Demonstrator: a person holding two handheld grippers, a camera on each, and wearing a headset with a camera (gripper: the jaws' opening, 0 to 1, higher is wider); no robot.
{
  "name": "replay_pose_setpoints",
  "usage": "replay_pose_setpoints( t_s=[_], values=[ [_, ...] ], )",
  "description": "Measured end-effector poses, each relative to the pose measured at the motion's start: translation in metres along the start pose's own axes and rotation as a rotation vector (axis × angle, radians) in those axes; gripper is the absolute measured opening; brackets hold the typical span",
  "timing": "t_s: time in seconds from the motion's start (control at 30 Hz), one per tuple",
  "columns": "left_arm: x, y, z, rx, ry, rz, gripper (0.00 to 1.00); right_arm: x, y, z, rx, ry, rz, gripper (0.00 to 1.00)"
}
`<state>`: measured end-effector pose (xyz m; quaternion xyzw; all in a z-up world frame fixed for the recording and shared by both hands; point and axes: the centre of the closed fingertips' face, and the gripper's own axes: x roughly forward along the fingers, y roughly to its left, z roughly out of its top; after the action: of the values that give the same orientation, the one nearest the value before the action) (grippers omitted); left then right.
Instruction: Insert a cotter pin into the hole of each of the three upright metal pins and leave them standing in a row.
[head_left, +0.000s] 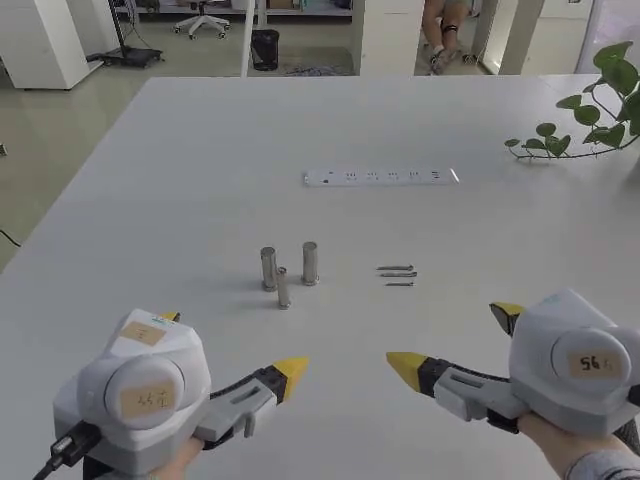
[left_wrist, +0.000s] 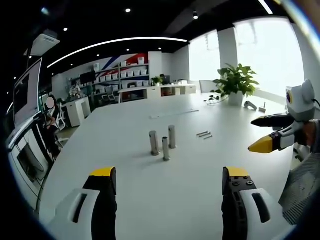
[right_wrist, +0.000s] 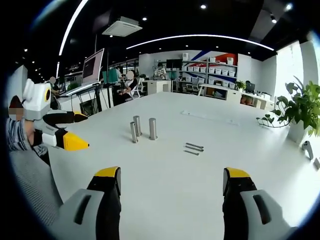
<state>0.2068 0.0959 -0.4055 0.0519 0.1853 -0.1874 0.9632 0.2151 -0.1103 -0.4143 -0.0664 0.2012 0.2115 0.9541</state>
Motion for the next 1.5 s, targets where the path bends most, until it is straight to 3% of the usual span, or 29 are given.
replay_pose_setpoints(
  t_s=[1.0,1.37,1.5],
  values=[
    [-0.0002,-0.0008,-0.0006,0.011,0.006,-0.003,0.84,0.0013,0.0039,-0.0006,-0.006,0.004,0.016,0.82],
    [0.0033,-0.0073,0.0032,0.03,-0.007,-0.024,0.72,0.0005,0.0009,-0.0004,0.008,-0.007,0.013,0.8],
    [0.0091,-0.0061,0.0058,0.038,-0.007,-0.035,0.63,0.0011,0.0043,0.0001,0.007,-0.01,0.027,0.79]
  ],
)
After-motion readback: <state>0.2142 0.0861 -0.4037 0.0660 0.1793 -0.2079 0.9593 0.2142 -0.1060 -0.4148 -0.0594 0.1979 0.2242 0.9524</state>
